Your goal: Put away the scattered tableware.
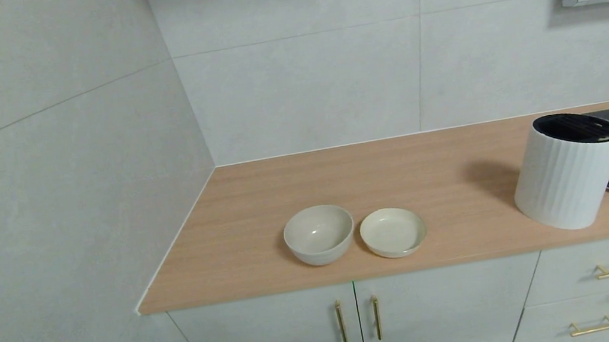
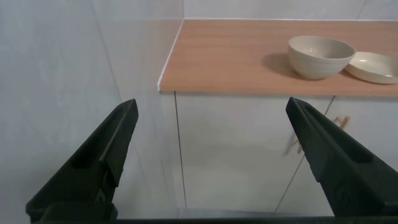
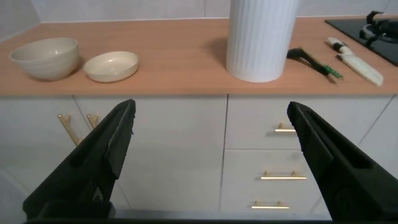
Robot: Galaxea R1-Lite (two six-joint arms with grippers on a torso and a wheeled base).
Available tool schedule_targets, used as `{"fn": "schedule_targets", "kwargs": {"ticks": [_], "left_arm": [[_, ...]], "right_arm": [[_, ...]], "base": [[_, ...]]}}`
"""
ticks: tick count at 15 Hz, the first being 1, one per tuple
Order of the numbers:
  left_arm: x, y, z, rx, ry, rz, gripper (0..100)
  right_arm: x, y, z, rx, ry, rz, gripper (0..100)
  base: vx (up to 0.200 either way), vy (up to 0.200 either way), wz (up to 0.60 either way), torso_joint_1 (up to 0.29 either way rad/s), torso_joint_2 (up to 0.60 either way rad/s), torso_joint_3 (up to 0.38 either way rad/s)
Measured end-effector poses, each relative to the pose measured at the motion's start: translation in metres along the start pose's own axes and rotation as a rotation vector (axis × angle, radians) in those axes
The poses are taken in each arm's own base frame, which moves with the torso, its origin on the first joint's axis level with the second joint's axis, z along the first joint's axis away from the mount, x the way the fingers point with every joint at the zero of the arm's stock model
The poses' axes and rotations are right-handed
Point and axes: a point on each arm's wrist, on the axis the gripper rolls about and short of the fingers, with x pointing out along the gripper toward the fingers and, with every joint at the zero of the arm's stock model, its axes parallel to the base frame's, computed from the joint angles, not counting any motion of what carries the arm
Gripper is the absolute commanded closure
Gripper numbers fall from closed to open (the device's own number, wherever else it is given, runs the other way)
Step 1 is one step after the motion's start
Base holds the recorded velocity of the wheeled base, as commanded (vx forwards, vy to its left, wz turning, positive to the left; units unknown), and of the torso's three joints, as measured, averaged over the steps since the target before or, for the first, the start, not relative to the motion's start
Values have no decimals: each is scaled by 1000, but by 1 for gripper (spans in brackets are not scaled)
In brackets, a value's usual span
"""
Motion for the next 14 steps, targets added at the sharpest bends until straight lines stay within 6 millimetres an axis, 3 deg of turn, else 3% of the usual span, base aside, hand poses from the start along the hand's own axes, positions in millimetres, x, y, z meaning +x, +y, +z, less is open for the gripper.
{"fn": "schedule_targets", "kwargs": {"ticks": [7,14], "left_arm": [[0,0,0,0,0,-2,0],[0,0,0,0,1,-1,0]], "right_arm": [[0,0,0,0,-1,-1,0],[0,0,0,0,-1,-1,0]], "base": [[0,0,0,-11,18,13],[0,0,0,-228,505,268]]}}
